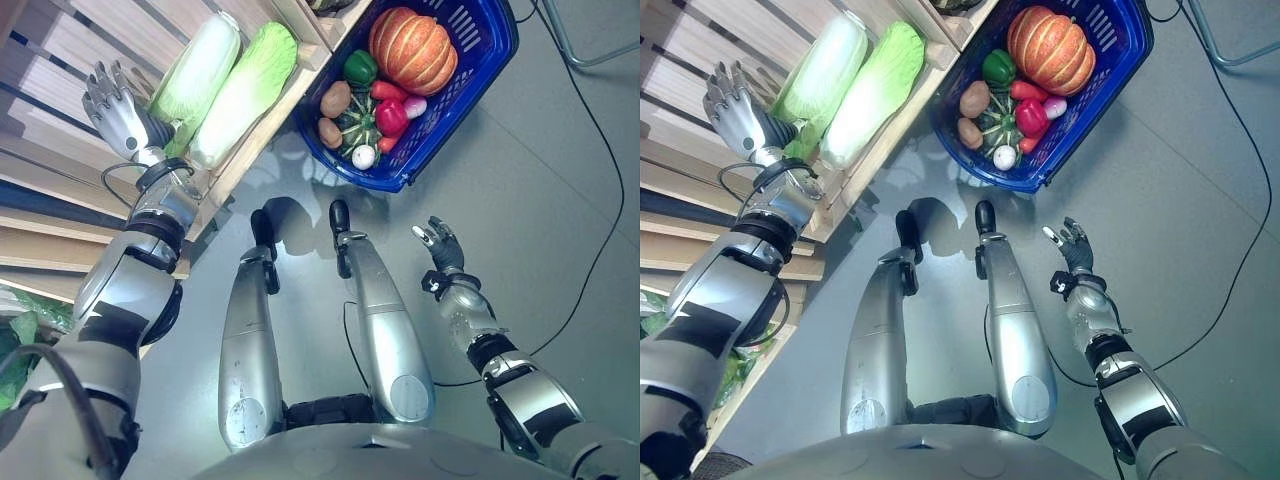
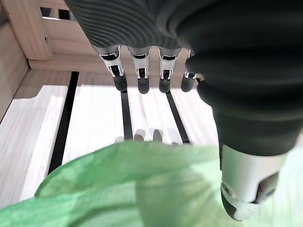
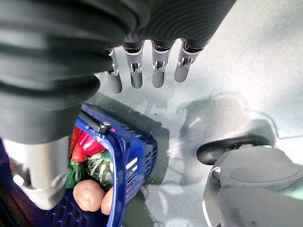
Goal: Pick up fruits and vegetables into the basket
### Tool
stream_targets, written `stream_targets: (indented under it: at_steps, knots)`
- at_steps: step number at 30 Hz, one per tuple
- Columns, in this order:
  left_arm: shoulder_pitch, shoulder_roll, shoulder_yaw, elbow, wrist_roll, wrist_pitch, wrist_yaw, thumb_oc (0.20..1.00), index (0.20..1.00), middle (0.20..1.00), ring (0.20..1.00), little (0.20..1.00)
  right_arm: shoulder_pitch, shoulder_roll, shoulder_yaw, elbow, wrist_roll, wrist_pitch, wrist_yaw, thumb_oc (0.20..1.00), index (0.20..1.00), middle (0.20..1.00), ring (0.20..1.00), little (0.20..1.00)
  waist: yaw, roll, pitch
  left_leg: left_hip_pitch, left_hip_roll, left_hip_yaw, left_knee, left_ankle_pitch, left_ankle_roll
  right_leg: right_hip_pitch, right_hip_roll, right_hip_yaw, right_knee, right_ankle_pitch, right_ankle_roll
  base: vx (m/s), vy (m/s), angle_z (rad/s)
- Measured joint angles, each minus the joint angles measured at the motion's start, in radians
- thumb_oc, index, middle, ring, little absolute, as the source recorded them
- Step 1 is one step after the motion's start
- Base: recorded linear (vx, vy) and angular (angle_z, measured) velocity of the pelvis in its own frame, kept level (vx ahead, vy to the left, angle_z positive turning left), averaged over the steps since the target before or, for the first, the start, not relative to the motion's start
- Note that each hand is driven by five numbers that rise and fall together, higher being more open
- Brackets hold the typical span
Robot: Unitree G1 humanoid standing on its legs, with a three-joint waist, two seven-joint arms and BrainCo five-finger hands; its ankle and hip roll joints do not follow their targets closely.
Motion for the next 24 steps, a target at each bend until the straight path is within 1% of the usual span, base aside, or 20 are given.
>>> stream_targets:
  at_steps: [1, 3, 6, 8, 9, 10, 11, 12, 17, 20, 24]
  knots:
    - [0.000, -0.002, 0.000, 0.000, 0.001, 0.007, -0.010, 1.000, 1.000, 1.000, 1.000, 1.000, 0.000, 0.002, 0.001, -0.008, 0.000, 0.000, 0.000, 1.000, 1.000, 1.000, 1.000, 1.000, -0.004, -0.004, 0.002, -0.004, 0.000, 0.001, 0.000, 0.004, 0.006, -0.006, 0.000, 0.001, 0.001, 0.000, 0.000, 0.00, 0.000, 0.00]
    - [0.000, -0.002, -0.004, 0.010, 0.008, 0.008, -0.022, 1.000, 1.000, 1.000, 1.000, 1.000, -0.001, 0.004, 0.009, -0.015, 0.000, 0.000, 0.000, 1.000, 1.000, 1.000, 1.000, 1.000, -0.007, -0.012, 0.006, -0.005, 0.001, 0.001, 0.001, 0.006, 0.003, -0.008, 0.002, 0.002, -0.001, 0.000, -0.001, 0.01, -0.006, -0.02]
    - [-0.003, -0.002, -0.059, 0.018, 0.061, 0.006, -0.039, 1.000, 1.000, 1.000, 1.000, 1.000, -0.002, 0.004, 0.017, -0.014, 0.000, 0.000, 0.000, 1.000, 1.000, 1.000, 1.000, 1.000, -0.017, -0.014, 0.006, -0.005, 0.001, 0.002, 0.002, 0.002, 0.002, -0.008, 0.003, 0.003, -0.002, 0.000, -0.001, 0.03, -0.020, -0.01]
    - [-0.011, -0.002, -0.081, 0.017, 0.089, 0.006, -0.052, 1.000, 1.000, 1.000, 1.000, 1.000, -0.002, 0.004, 0.018, -0.014, 0.000, 0.000, 0.000, 1.000, 1.000, 1.000, 1.000, 1.000, -0.014, -0.014, 0.006, -0.005, 0.001, 0.002, 0.004, 0.001, 0.003, -0.008, 0.003, 0.003, -0.001, 0.001, -0.004, 0.00, 0.000, 0.00]
    - [-0.012, -0.003, -0.093, 0.015, 0.097, 0.006, -0.055, 0.928, 0.928, 0.928, 0.928, 0.928, -0.002, 0.004, 0.018, -0.015, 0.000, 0.000, 0.000, 1.000, 1.000, 1.000, 1.000, 1.000, -0.015, -0.014, 0.006, -0.005, 0.001, 0.002, 0.007, -0.001, 0.003, -0.007, 0.003, 0.003, -0.001, 0.001, -0.003, 0.03, -0.030, -0.03]
    - [-0.011, -0.007, -0.099, 0.015, 0.097, 0.006, -0.056, 0.589, 0.589, 0.589, 0.589, 0.589, -0.002, 0.005, 0.018, -0.014, 0.000, 0.000, 0.000, 1.000, 1.000, 1.000, 1.000, 1.000, -0.014, -0.014, 0.006, -0.005, 0.004, 0.002, 0.015, -0.006, 0.002, -0.004, 0.005, 0.003, 0.000, 0.000, -0.001, 0.03, -0.029, -0.04]
    - [-0.009, -0.013, -0.099, 0.017, 0.096, 0.006, -0.057, 0.420, 0.420, 0.420, 0.420, 0.420, -0.002, 0.005, 0.018, -0.014, 0.000, -0.001, 0.001, 1.000, 1.000, 1.000, 1.000, 1.000, -0.013, -0.014, 0.006, -0.005, 0.004, 0.001, 0.016, -0.007, 0.003, -0.003, 0.005, 0.003, 0.001, 0.000, -0.001, 0.03, -0.031, -0.03]
    - [-0.009, -0.017, -0.098, 0.018, 0.095, 0.006, -0.056, 0.200, 0.200, 0.200, 0.200, 0.200, -0.002, 0.005, 0.018, -0.013, 0.000, -0.002, 0.001, 1.000, 1.000, 1.000, 1.000, 1.000, -0.013, -0.014, 0.006, -0.005, 0.003, 0.002, 0.018, -0.008, 0.004, -0.003, 0.004, 0.003, 0.004, -0.001, -0.001, 0.00, 0.000, 0.00]
    - [-0.012, -0.018, -0.085, 0.018, 0.085, 0.011, -0.031, 0.200, 0.200, 0.200, 0.200, 0.200, -0.001, 0.005, 0.018, -0.014, 0.000, -0.004, 0.001, 1.000, 1.000, 1.000, 1.000, 1.000, -0.013, -0.014, 0.006, -0.005, 0.005, 0.001, 0.031, -0.014, 0.003, -0.003, 0.005, 0.003, 0.018, -0.005, -0.001, 0.00, 0.000, 0.00]
    - [-0.013, -0.017, -0.083, 0.017, 0.084, 0.030, -0.008, 0.200, 0.200, 0.200, 0.200, 0.200, 0.002, 0.004, 0.018, -0.030, 0.000, -0.004, -0.001, 1.000, 1.000, 1.000, 1.000, 1.000, -0.014, -0.015, 0.006, -0.008, 0.006, 0.001, 0.033, -0.015, -0.001, -0.008, 0.005, 0.003, 0.023, -0.006, -0.001, 0.00, 0.000, 0.00]
    - [-0.035, -0.003, -0.065, 0.016, 0.065, 0.036, 0.022, 0.200, 0.200, 0.200, 0.200, 0.200, 0.003, 0.005, 0.018, -0.059, 0.000, -0.006, -0.001, 1.000, 1.000, 1.000, 1.000, 1.000, -0.014, -0.015, 0.006, -0.034, 0.007, -0.001, 0.048, -0.010, 0.001, -0.032, 0.007, 0.003, 0.034, -0.006, -0.003, 0.00, 0.000, 0.00]
